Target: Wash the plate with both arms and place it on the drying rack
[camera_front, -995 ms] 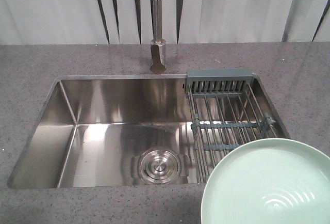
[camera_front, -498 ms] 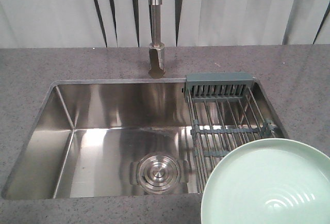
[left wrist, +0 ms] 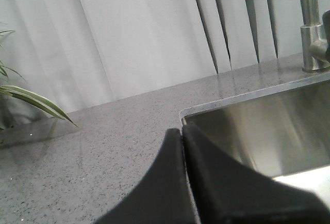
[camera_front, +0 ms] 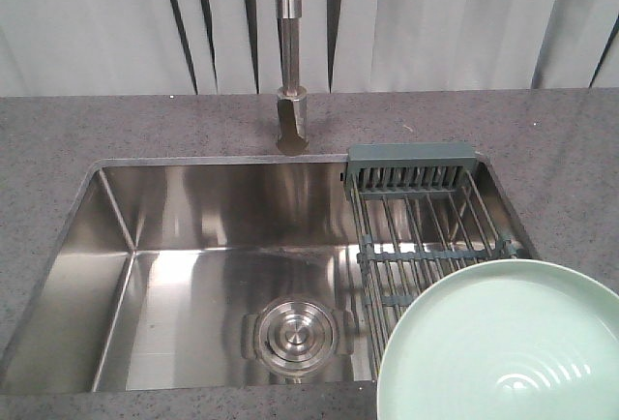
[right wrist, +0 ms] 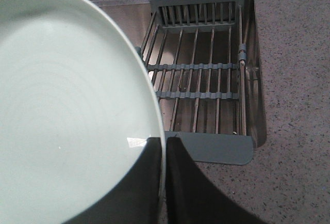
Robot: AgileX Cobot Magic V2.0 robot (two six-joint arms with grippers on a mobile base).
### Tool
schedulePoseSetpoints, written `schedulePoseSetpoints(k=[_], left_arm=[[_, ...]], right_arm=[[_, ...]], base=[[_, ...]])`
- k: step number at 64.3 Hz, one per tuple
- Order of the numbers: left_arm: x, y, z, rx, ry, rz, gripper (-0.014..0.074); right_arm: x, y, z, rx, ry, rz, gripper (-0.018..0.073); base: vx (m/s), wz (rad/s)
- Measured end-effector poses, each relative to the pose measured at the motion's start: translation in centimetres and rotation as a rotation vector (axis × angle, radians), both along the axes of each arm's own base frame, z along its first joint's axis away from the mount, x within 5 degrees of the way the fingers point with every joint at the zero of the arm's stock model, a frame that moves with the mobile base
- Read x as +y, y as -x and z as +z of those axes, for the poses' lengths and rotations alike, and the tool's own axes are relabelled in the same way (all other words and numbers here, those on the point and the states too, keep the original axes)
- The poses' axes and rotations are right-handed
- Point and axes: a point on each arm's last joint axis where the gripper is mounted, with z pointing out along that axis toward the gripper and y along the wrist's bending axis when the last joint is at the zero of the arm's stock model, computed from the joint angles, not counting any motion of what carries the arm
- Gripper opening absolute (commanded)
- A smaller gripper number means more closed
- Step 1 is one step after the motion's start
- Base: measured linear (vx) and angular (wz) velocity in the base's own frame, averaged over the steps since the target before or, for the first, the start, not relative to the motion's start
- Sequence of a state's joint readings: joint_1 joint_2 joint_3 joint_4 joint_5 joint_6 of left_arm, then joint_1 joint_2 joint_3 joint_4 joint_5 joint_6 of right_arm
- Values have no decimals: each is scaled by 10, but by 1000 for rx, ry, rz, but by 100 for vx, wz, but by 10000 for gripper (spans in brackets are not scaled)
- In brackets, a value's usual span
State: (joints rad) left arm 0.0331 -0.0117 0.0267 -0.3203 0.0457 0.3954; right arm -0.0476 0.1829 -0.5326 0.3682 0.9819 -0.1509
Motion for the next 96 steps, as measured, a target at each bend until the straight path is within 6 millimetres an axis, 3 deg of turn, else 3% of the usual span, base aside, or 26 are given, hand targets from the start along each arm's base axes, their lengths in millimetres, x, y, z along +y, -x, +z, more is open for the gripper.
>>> schedulePoseSetpoints(k=[96], left_arm=[[0,0,0,0,0,0,-6]], right_arm=[[0,0,0,0,0,0,-1]], base=[[2,1]])
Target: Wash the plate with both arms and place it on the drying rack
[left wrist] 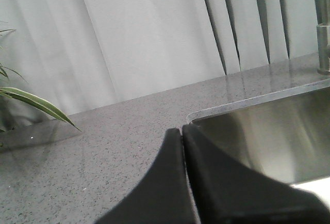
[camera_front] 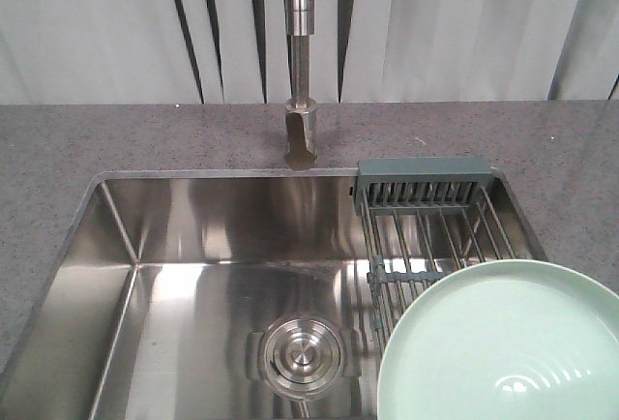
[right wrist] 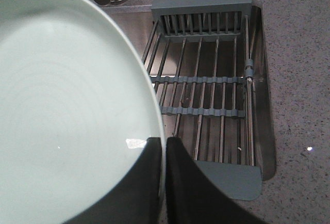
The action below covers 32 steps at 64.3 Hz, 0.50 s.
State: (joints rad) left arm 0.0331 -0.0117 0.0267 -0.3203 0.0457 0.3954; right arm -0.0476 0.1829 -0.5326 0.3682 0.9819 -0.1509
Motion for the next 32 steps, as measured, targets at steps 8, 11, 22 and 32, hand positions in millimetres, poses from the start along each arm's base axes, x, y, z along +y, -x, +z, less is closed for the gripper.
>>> schedulePoseSetpoints(k=[8,11,22,32], left_arm=[[0,0,0,0,0,0,-6],[0,0,0,0,0,0,-6],[0,0,0,0,0,0,-6],[0,0,0,0,0,0,-6]], right_arm=[[0,0,0,0,0,0,-1],[0,0,0,0,0,0,-1],[0,0,0,0,0,0,-1],[0,0,0,0,0,0,-1]], base=[[0,0],[0,0],[0,0],[0,0]])
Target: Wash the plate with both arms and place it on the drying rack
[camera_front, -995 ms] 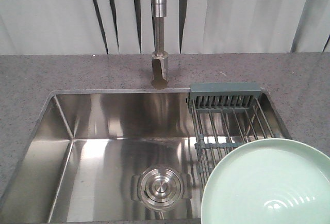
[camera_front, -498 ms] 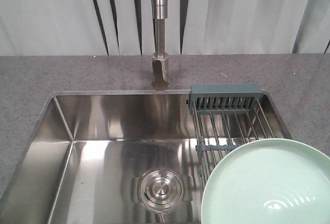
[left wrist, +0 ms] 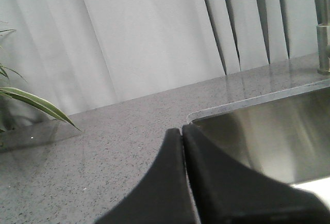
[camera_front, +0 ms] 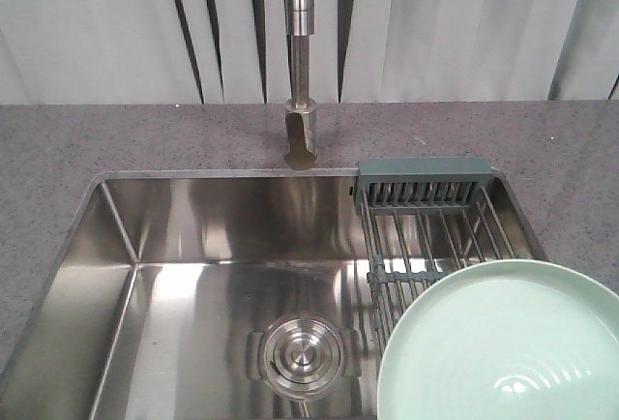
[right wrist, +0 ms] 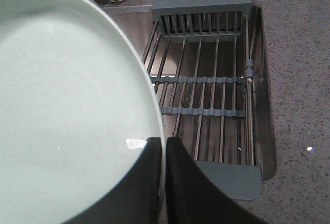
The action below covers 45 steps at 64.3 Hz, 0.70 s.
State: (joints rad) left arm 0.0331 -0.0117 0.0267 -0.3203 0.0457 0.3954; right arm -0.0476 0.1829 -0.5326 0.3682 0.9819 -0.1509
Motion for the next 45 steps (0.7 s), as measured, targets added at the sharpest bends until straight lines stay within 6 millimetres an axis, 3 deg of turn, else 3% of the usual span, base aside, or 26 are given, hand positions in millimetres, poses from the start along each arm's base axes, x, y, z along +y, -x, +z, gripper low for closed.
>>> schedulePoseSetpoints(k=[26,45], left_arm=[[0,0,0,-1,36,-2,-6],[-1,0,1,-13,569,-27,-6]], right_arm=[[0,0,0,0,0,0,-1],[0,0,0,0,0,0,-1]], base=[[0,0],[0,0]])
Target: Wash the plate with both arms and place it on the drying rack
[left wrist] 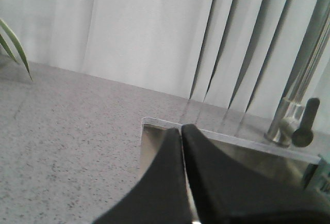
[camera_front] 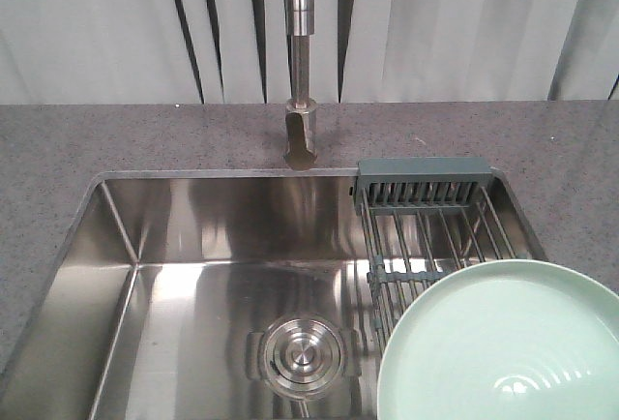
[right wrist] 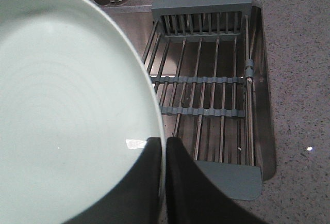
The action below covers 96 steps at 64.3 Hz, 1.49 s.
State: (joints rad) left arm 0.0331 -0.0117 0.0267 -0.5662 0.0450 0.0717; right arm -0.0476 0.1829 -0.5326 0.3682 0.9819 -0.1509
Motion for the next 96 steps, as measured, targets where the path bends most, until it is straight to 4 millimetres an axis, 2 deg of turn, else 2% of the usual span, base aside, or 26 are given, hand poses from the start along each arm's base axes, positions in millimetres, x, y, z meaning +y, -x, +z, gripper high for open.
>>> schedulePoseSetpoints(k=[12,20,35,45,53,63,64,71,82,90,96], left_arm=[[0,0,0,-3,90,-4,-6],[1,0,2,-28,229,2,-6],[3,0,5,-65,562,3,-6],[4,1,7,-83,918,-14,-6],[4,5,31,-149,1045,-61,-6],[3,24,94,-317,883,-127,-6],[2,29,122,-358,767,-137,-6],[-6,21,159,-299,530,-164,-6],[-24,-30,193,-33,225,-290,-2],[-30,-75,201,107,73,-364,28],[-34,-108,201,183,20,-426,87]], right_arm=[[0,0,0,0,0,0,-1],[0,0,0,0,0,0,-1],[0,0,0,0,0,0,-1],[0,0,0,0,0,0,-1],[0,0,0,0,0,0,-1],[0,0,0,0,0,0,-1],[0,0,0,0,0,0,-1],[0,0,0,0,0,0,-1],[0,0,0,0,0,0,-1],[0,0,0,0,0,0,-1],[0,0,0,0,0,0,-1]], base=[[0,0],[0,0],[0,0],[0,0],[0,0],[0,0],[0,0],[0,0],[0,0],[0,0],[0,0]])
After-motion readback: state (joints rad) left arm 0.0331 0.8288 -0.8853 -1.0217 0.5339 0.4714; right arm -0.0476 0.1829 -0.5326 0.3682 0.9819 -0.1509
